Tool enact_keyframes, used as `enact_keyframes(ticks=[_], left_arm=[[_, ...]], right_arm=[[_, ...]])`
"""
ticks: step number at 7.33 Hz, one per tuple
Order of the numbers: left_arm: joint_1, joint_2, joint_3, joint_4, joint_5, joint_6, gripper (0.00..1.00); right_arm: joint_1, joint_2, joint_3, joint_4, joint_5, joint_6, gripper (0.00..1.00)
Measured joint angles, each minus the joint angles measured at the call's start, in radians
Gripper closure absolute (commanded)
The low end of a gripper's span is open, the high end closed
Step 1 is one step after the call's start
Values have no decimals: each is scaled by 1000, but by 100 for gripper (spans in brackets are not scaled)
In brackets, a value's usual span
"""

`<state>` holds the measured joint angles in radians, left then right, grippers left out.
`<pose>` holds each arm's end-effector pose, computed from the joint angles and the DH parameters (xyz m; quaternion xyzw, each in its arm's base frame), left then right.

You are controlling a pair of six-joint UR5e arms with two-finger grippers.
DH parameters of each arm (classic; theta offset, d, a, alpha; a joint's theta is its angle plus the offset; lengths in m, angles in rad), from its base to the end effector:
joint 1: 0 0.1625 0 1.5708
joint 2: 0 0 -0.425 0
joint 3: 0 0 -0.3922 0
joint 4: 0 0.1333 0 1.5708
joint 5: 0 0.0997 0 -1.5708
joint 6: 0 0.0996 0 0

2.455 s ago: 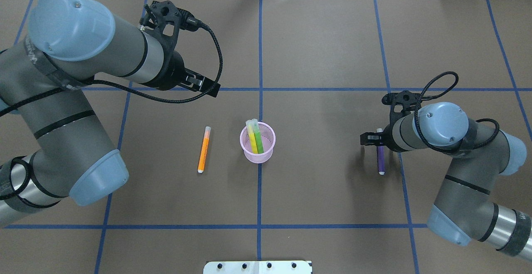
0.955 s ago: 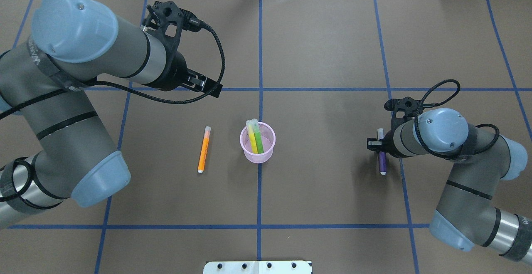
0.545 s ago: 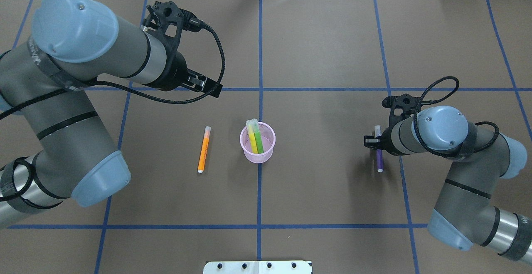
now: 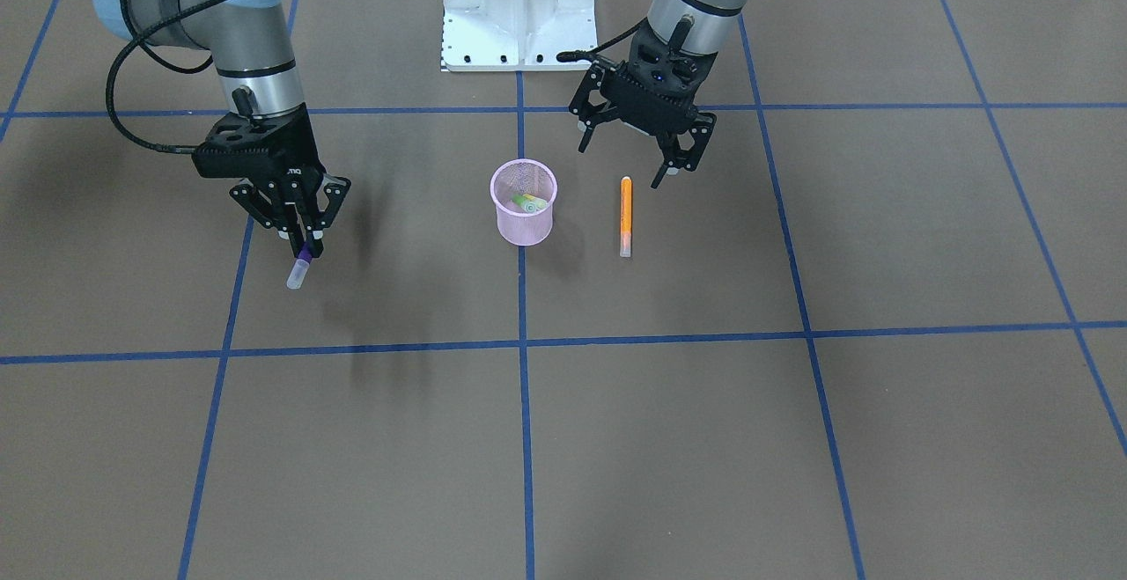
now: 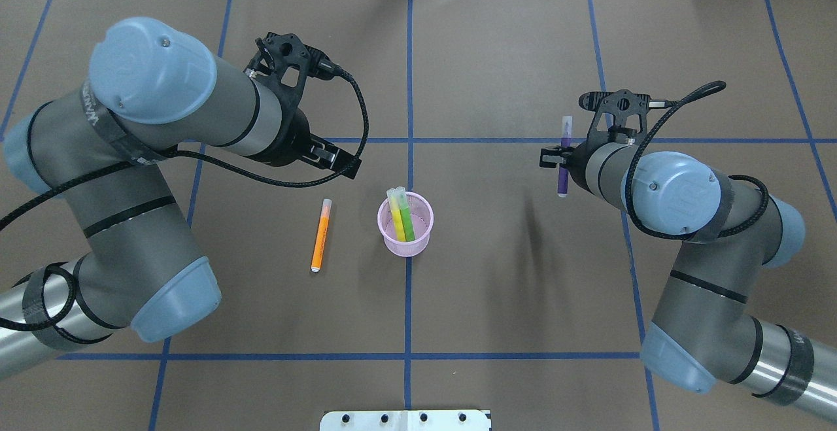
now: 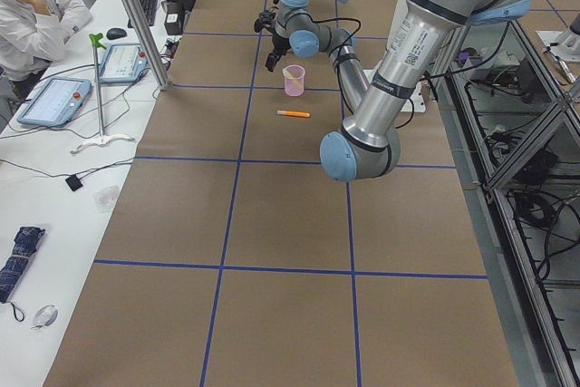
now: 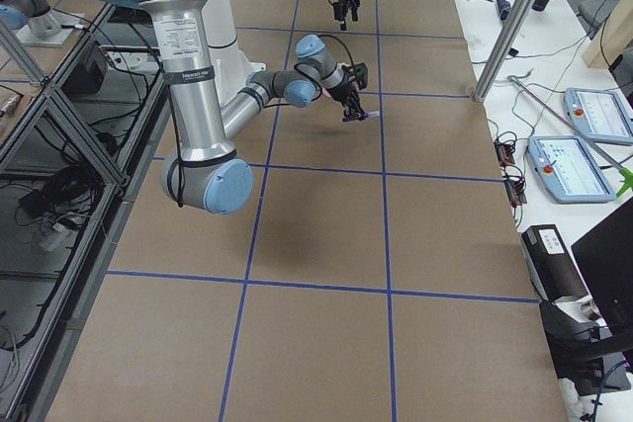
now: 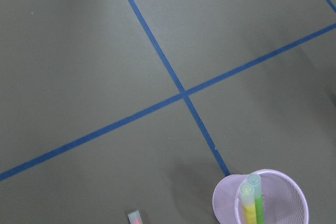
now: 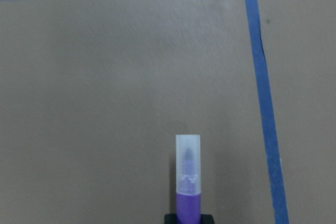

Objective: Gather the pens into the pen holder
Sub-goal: 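Lift the purple marker with the right gripper over the cup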

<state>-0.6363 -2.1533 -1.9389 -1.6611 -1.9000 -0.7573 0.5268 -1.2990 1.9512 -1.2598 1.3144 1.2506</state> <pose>0.4172 -0.4340 0.1599 0.2188 0.4615 0.1569 0.8453 -0.4059 -0.4195 0.3070 0.2921 -0.3722 0.1495 0.8682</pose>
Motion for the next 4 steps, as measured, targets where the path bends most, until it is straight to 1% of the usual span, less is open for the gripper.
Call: enact_keyframes(ticks=[2, 3, 4], left_arm=[[7, 16, 7, 1, 5, 13, 1], [6, 28, 7, 3, 7, 60, 1], [3, 40, 7, 3, 7, 118, 1]], right_arm=[[-106, 68, 7, -2, -299, 7, 100], [-163, 109, -18, -3, -431, 9, 100], [-208, 159, -56, -4, -526, 10, 100]])
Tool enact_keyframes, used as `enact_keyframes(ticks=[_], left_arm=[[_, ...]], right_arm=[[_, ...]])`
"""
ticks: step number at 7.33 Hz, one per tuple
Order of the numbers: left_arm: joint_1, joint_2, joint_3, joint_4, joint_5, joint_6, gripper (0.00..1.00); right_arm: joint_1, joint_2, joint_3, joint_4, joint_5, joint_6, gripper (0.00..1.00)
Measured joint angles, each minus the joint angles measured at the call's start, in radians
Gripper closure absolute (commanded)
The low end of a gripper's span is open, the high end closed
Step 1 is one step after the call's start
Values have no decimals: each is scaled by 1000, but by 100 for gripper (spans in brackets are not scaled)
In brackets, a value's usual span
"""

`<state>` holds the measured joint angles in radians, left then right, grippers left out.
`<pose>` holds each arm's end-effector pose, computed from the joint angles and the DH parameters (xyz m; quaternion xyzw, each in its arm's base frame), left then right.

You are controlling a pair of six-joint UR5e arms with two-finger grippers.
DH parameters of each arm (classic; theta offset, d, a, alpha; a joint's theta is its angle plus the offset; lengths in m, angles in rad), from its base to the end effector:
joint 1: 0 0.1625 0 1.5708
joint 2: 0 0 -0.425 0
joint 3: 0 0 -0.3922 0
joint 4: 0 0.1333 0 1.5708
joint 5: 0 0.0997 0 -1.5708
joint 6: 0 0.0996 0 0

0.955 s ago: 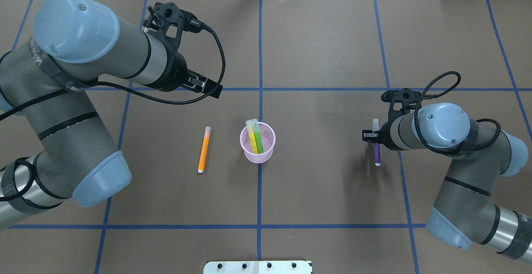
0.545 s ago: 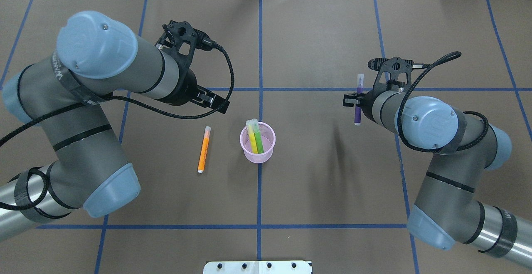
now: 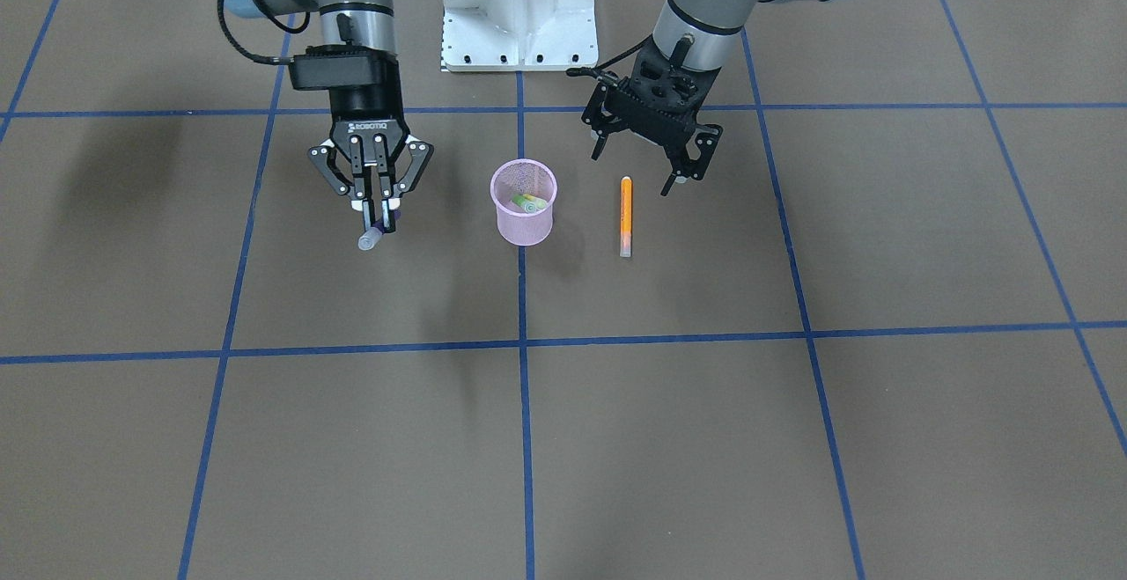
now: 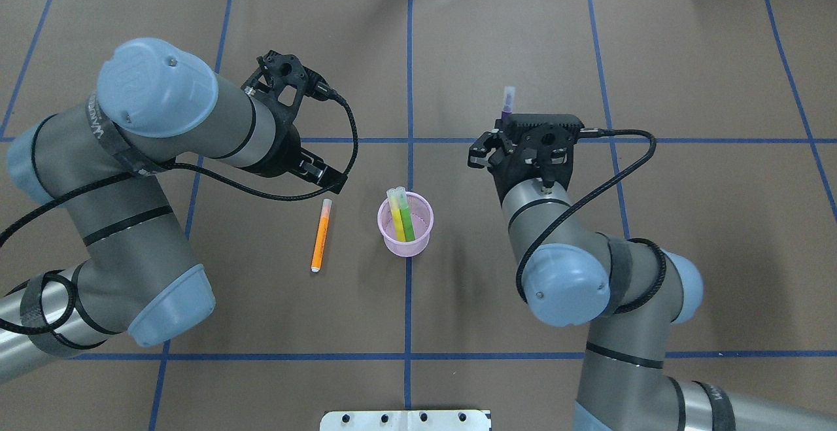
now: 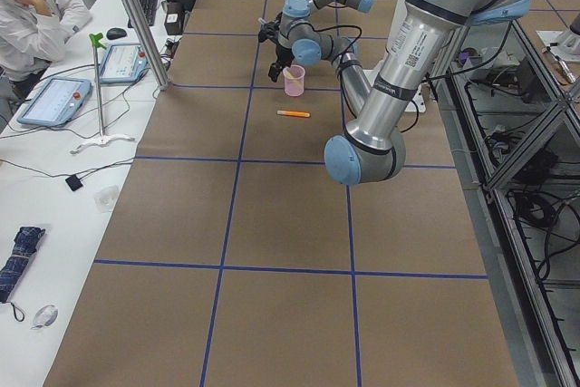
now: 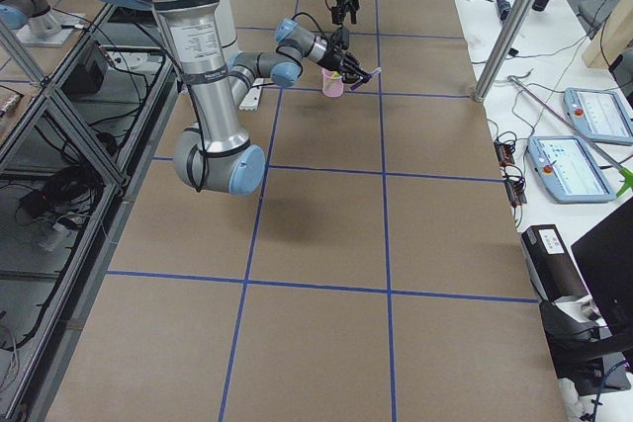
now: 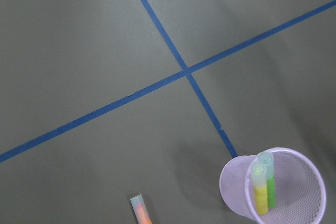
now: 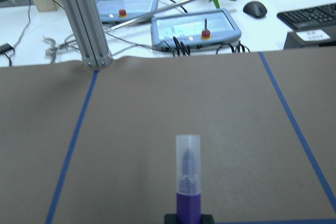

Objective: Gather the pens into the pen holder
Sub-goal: 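Lift the purple marker with the right gripper over the cup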

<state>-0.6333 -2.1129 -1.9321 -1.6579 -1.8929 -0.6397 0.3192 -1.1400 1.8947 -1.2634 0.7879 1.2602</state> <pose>0.4199 -0.4346 0.1869 0.2306 0.4322 0.2042 0.8475 -0.4806 -0.3732 0.2273 0.4578 -0.3432 0.1966 0.7962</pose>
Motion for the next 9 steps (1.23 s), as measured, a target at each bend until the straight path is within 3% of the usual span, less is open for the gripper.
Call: enact_keyframes(ticks=[3, 5, 8, 9], left_arm=[[-3, 15, 7, -1, 0, 53, 1], [-4, 16, 11, -2, -2, 55, 1], [-5, 15, 20, -4, -3, 55, 1], [-5, 14, 20, -5, -3, 55, 1]], right_arm=[[-78, 132, -105, 2, -130, 0, 100], [-98, 190, -166, 5, -145, -4, 100], [-151, 196, -182, 7, -173, -7, 100], [-168, 193, -184, 6, -186, -7, 48]])
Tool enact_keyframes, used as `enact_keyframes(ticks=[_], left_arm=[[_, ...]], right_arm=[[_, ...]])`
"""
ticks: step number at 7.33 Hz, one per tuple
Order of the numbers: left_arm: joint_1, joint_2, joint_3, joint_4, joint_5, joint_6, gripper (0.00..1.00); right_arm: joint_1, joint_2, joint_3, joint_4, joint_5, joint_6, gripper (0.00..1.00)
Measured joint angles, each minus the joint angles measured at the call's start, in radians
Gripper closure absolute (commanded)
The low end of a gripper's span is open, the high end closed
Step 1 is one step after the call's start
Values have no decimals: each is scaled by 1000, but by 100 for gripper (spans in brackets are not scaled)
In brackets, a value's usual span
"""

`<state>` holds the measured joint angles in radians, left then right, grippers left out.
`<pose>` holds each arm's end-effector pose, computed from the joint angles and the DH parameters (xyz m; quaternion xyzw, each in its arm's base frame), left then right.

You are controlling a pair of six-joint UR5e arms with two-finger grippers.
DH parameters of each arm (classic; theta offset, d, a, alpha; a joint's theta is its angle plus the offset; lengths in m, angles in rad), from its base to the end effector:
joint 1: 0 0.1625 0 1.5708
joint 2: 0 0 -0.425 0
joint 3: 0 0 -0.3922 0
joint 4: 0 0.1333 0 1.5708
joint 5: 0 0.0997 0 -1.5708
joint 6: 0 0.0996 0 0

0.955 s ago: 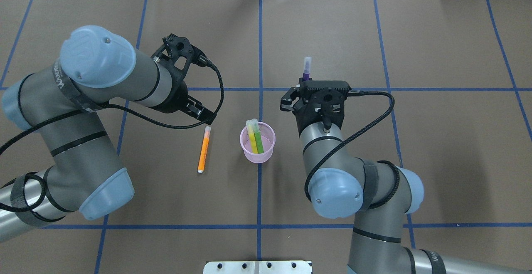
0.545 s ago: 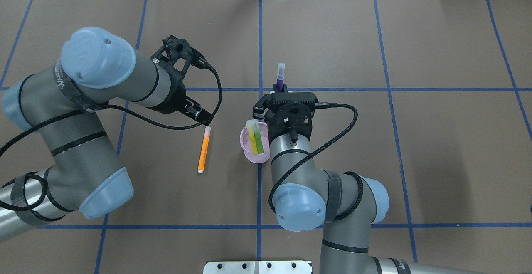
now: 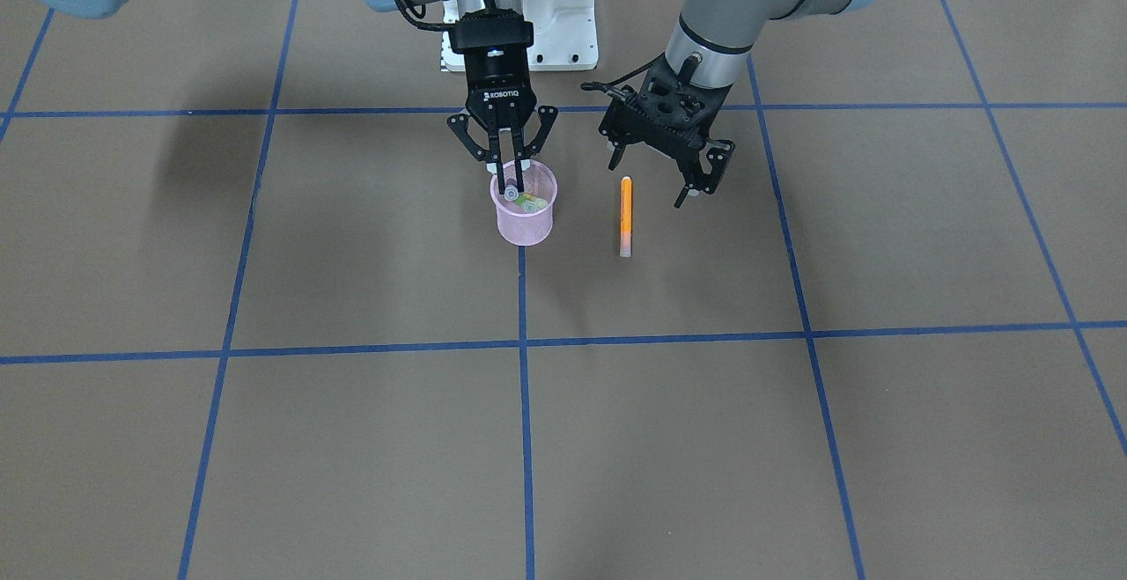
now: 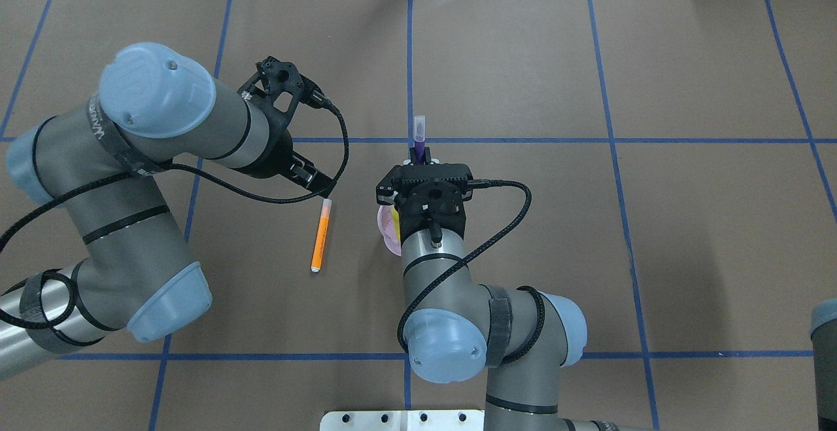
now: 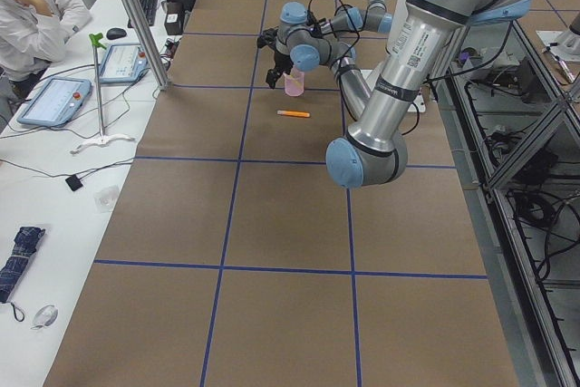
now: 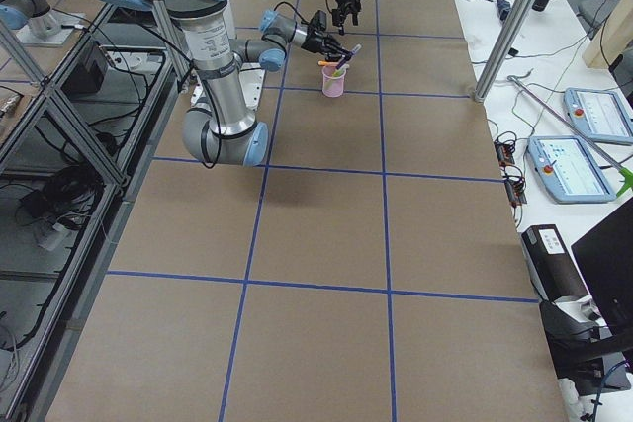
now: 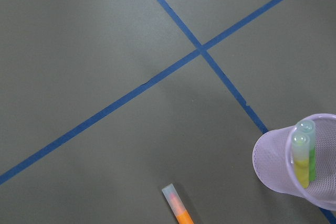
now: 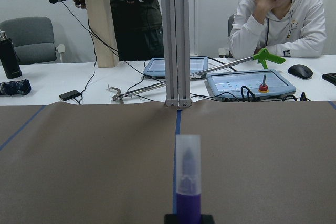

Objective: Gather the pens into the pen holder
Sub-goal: 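Lift the purple marker with the right gripper over the cup, then open the right gripper to drop the purple marker into the cup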

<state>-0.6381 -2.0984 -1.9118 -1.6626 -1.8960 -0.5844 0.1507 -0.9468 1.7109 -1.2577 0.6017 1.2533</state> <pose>0.4229 -0.4400 0.2027 0.2321 0.4178 0.2253 0.8490 -0.5889 -0.3073 0.1750 0.4942 -0.3488 0.1748 0.7769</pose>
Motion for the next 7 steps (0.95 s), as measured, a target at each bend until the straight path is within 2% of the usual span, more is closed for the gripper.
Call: enact_keyframes(ticks=[1, 4, 5, 6, 7], left_arm=[[0, 0, 0, 0, 0, 0, 1], [0, 0, 1, 0, 0, -1, 1], [1, 1, 5, 0, 0, -4, 1], [2, 2, 11, 0, 0, -19, 1], [4, 3, 22, -1, 0, -61, 0]], right_arm=[[-13, -5, -1, -1, -10, 0, 1], [-23, -12, -2, 6, -18, 2, 1], [-13, -12, 14, 6, 4, -5, 1], [14, -12, 43, 3, 67, -9, 1], [64, -14, 68, -2, 179, -12, 1]])
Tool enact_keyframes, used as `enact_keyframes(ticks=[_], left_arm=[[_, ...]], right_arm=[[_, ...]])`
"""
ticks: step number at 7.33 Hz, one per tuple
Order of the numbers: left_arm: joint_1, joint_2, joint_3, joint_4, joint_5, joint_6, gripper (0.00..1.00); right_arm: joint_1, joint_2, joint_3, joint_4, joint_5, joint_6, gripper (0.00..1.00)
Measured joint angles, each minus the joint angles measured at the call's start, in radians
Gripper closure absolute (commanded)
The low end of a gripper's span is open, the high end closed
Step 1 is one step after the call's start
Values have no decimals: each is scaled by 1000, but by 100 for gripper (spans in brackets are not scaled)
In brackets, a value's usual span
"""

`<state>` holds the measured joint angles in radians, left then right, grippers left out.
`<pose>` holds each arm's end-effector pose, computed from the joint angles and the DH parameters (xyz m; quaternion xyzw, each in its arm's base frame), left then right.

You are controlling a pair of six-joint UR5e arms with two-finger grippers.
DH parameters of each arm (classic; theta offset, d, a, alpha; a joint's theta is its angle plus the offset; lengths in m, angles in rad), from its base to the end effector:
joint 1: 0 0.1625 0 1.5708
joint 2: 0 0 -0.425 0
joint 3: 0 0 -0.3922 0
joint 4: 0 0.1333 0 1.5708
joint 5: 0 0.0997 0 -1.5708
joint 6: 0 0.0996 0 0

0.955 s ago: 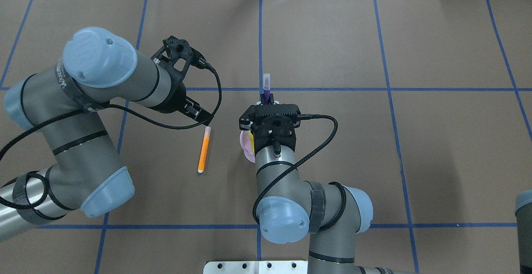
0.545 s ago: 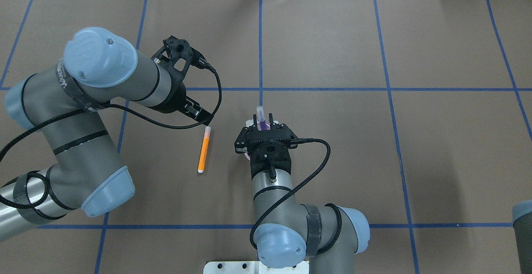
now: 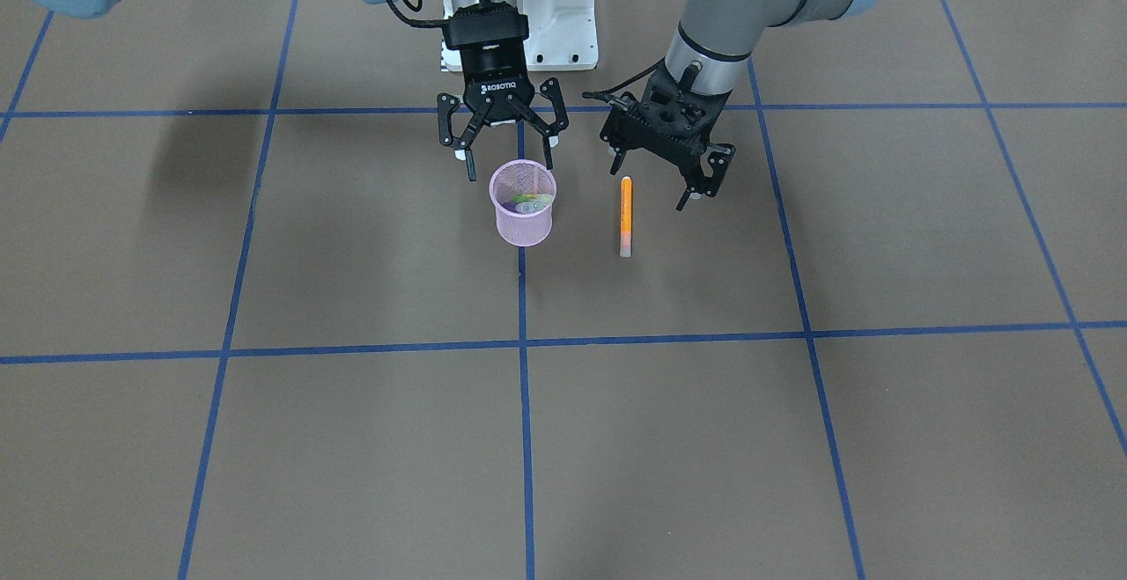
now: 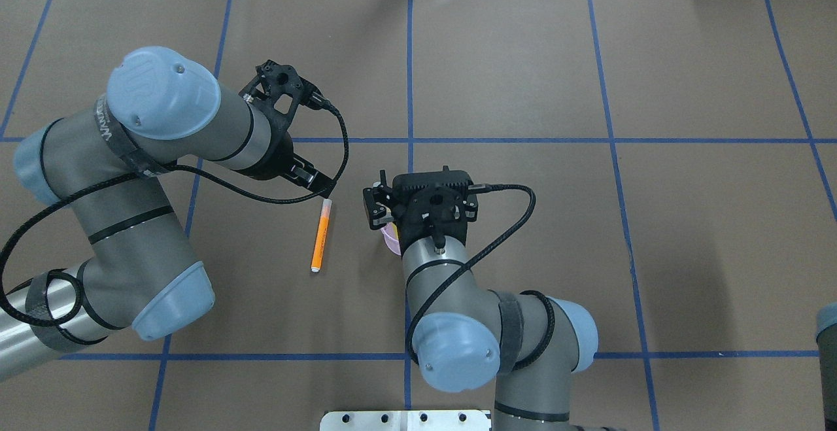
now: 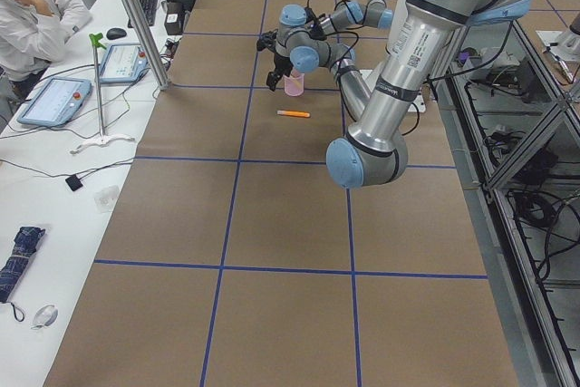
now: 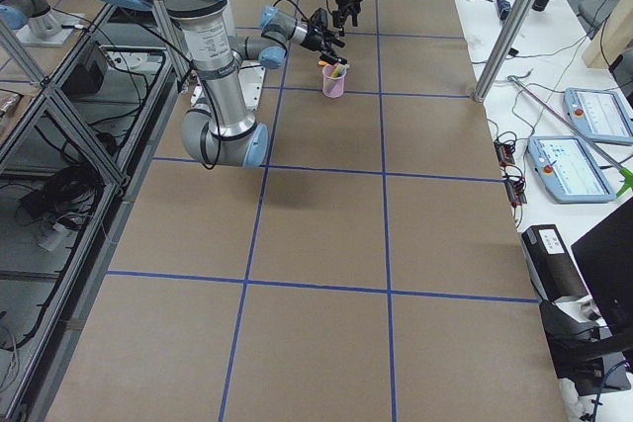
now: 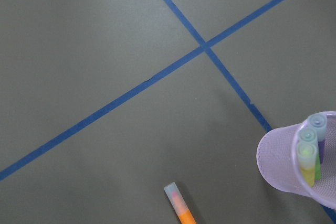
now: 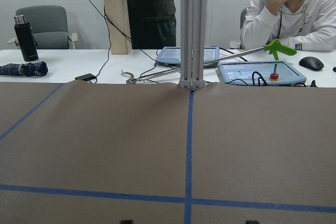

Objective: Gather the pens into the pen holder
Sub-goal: 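Open the right gripper to drop the purple marker into the cup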

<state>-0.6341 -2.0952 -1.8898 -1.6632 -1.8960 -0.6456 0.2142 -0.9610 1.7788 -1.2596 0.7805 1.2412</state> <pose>0.4303 -0.4424 0.2132 0.2101 0.4181 0.2000 0.8608 -0.5601 -0.3307 0.1646 0.4459 -0.3883 0.1606 0.7903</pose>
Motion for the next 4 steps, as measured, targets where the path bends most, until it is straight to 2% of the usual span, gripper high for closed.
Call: enact_keyframes(ticks=[1, 2, 4], left_arm=[[2, 3, 13, 0, 0, -66, 0], [4, 5, 24, 0, 5, -129, 0], [25, 6, 63, 0, 37, -251, 0]], right_arm=[[72, -6, 12, -3, 151, -2, 1], [165, -19, 17, -15, 341, -2, 1], [384, -36, 23, -111, 741, -18, 1]])
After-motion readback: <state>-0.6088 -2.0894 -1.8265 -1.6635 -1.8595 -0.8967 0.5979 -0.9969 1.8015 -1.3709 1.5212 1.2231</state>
